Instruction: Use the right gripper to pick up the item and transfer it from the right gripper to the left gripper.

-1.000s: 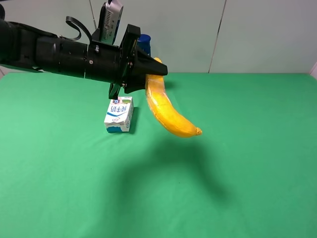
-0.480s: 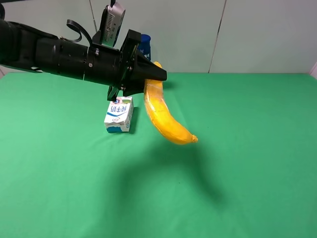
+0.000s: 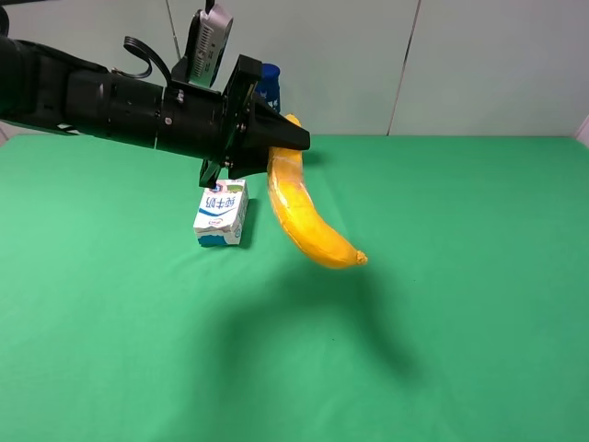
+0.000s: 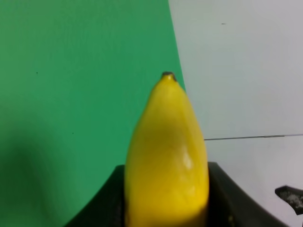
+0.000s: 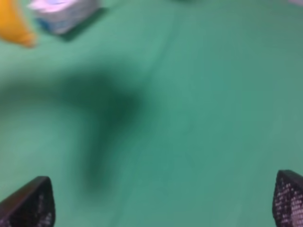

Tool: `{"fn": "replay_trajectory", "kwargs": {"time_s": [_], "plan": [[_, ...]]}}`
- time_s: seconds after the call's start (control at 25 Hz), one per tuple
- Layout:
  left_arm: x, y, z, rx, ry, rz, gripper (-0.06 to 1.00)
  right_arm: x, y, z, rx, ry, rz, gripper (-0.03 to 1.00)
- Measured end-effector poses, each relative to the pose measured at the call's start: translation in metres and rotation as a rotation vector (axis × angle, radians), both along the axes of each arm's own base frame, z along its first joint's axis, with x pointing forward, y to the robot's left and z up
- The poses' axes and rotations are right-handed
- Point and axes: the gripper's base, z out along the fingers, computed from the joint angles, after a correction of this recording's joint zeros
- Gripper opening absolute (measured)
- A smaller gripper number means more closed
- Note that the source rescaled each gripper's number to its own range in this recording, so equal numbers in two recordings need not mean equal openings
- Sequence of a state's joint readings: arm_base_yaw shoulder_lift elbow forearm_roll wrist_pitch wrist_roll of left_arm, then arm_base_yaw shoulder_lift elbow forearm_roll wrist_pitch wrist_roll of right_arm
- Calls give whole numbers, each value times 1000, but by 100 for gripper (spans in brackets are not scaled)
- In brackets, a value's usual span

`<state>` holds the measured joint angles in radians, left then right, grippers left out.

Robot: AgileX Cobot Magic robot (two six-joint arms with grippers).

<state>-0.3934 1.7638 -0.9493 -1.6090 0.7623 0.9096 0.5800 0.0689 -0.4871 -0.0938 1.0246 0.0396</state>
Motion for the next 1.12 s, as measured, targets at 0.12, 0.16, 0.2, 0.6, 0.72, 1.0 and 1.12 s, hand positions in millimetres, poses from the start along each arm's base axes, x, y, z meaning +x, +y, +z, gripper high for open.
{"fn": "replay_trajectory", "kwargs": {"time_s": [0.12, 0.16, 0.2, 0.6, 0.72, 1.0, 1.12], "plan": [[0, 0, 0, 1, 0, -1, 0, -8, -5, 0, 27, -48, -147, 100], [0, 0, 0, 1, -2, -2, 0, -10, -6, 1, 33, -63, -196, 100], [0, 0, 0, 1, -2, -2, 0, -11, -6, 1, 34, -69, -246, 100], [-2, 31, 37, 36, -111, 31, 0, -13, -6, 1, 35, -76, -427, 100], [-9, 53, 49, 139, -125, 33, 0, -13, -6, 1, 37, -76, -427, 100], [-24, 114, 62, 409, -101, 62, 0, -13, -6, 1, 37, -76, -427, 100], [-23, 140, 59, 471, -68, 99, 0, -13, -6, 1, 37, -76, -427, 100]]}}
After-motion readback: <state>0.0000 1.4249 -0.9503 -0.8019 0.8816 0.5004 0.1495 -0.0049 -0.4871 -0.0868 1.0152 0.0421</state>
